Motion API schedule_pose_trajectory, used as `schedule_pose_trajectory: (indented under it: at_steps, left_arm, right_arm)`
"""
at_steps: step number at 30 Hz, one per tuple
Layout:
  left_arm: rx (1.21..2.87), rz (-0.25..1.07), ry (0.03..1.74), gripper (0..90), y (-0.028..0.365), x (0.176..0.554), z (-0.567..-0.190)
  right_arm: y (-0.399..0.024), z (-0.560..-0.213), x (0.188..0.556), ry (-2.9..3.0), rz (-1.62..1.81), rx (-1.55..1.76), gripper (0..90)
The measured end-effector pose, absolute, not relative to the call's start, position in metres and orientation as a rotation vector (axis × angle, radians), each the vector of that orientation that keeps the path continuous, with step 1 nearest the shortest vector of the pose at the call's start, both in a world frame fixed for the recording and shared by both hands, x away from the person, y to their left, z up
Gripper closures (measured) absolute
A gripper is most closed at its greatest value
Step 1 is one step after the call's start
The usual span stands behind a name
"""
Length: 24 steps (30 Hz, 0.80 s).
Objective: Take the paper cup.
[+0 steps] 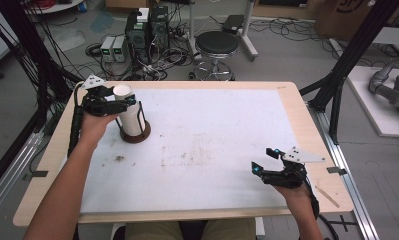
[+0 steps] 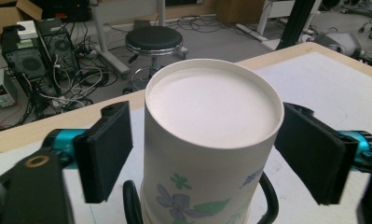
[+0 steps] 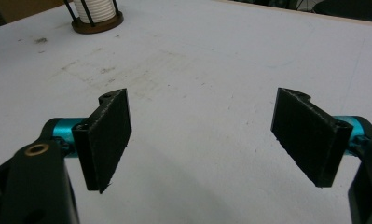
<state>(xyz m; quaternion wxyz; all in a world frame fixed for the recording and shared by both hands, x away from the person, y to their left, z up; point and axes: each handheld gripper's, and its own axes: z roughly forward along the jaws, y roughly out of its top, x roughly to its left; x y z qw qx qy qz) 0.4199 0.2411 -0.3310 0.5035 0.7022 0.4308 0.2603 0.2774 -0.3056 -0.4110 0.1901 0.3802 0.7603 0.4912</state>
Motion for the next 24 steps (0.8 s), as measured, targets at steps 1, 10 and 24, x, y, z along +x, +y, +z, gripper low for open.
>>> schedule_pose_trajectory:
  at_steps: [1,10,24]
  left_arm:
    - [1.694,0.622,1.037,23.4,0.240,0.420,-0.332]
    - [1.681,0.635,1.007,32.4,0.242,0.418,-0.327]
    - [1.551,0.671,0.932,33.6,0.248,0.404,-0.287]
  right_arm:
    - [-0.306,-0.411,0.277,2.136,1.382,1.068,20.5]
    - [-0.306,-0.413,0.278,2.150,1.376,1.066,20.5]
    - [-0.304,-0.412,0.278,2.162,1.379,1.062,20.5]
